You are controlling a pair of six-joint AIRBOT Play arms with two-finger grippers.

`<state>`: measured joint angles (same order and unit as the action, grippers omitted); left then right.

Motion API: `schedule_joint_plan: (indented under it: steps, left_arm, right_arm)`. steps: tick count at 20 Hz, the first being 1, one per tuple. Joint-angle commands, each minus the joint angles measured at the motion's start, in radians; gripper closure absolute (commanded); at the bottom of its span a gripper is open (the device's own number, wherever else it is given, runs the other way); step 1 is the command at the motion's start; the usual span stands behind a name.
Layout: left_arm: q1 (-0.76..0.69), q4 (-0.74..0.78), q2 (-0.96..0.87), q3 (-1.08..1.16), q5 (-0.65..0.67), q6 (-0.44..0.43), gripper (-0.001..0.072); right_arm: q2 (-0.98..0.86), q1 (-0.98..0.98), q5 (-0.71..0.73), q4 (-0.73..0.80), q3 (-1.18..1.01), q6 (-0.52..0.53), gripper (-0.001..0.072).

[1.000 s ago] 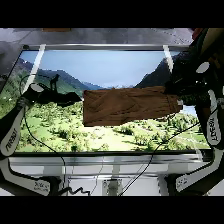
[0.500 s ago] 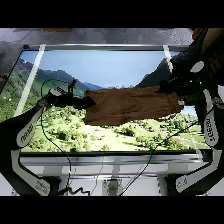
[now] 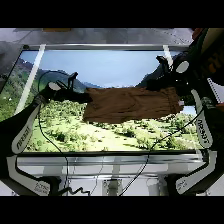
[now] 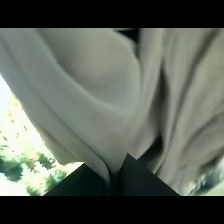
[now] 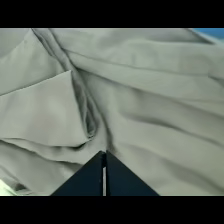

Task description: Fold the clothes and pants, and hang the long-sleeved shirts on hangers.

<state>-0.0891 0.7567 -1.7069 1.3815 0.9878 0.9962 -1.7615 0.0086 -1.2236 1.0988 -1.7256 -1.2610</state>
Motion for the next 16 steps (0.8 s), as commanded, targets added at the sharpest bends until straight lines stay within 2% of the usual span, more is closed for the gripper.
schedule_joint_plan:
  steps: [1, 3, 6, 11, 14, 16]
  left_arm:
    - [0.003, 0.158, 0.124, 0.069, 0.095, 0.03, 0.0692]
    - [0.0, 0.159, 0.203, 0.085, 0.101, 0.037, 0.0691]
    - [-0.017, 0.146, 0.302, 0.101, 0.095, 0.045, 0.0691]
    - [-0.058, -0.066, 0.329, 0.1, 0.029, 0.051, 0.0689]
    - [-0.095, -0.142, 0.296, 0.099, -0.005, 0.051, 0.0688]
    - [-0.132, -0.153, 0.265, 0.099, -0.041, 0.051, 0.0688]
  right_arm:
    - [-0.002, 0.065, 0.13, 0.0, 0.047, -0.004, 0.0684]
    - [-0.01, 0.116, 0.21, -0.008, 0.097, -0.01, 0.0685]
    - [-0.064, 0.214, 0.309, -0.065, 0.158, -0.111, 0.0685]
    - [-0.176, 0.46, 0.523, -0.372, 0.16, -0.141, 0.0685]
    - [-0.174, 0.557, 0.582, -0.38, 0.157, -0.14, 0.0685]
    - [-0.172, 0.542, 0.541, -0.332, 0.157, -0.16, 0.0685]
